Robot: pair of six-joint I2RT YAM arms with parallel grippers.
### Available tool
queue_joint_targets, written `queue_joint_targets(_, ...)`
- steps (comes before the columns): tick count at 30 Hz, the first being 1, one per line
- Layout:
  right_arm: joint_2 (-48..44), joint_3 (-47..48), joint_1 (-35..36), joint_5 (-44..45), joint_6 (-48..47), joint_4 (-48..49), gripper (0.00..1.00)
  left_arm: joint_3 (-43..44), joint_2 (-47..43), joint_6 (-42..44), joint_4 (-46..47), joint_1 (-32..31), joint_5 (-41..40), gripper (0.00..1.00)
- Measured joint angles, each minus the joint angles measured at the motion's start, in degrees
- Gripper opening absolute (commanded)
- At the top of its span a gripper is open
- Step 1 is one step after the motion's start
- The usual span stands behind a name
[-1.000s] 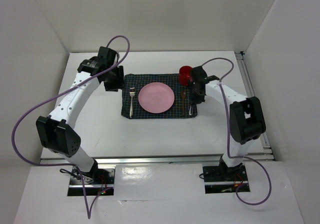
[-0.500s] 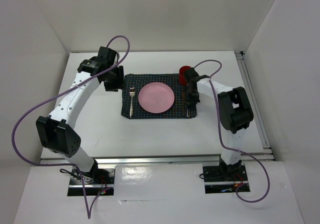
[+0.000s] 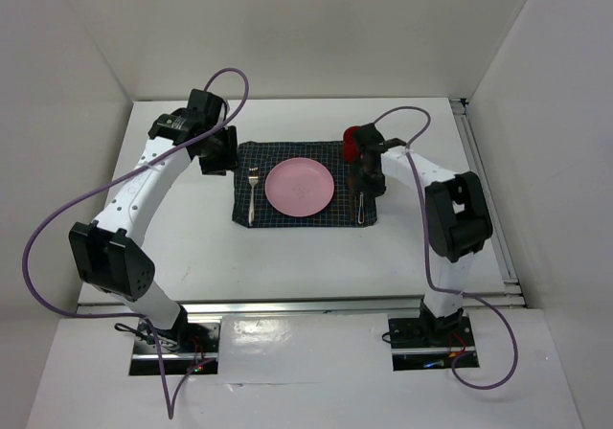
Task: Set the dinner table for one person
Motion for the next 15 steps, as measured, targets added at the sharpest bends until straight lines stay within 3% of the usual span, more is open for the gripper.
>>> queue_joint_targets(2,-2.89,0.55,0.0,1.33,0.33,-1.75,0.52,0.0,0.0,0.13,0.02,0.0,0.07,0.55)
queue_joint_targets(4,-6.73,1.31,-0.04,3.5,1.68,-3.17,0.82,-0.04,0.0,0.52,0.07,0.0,0.48,0.55)
queue_joint_targets(6,-12.0,1.18,-0.79,5.95,2.71,-3.74,1.0,-0.07,0.0,1.27,0.17,0.0,1.05,0.55)
queue_joint_targets(15,-41.07,-11.17,-9.31,17.55,7.3,-4.2,1.0,0.57,-0.07,1.38,0.63,0.0,1.99,0.55)
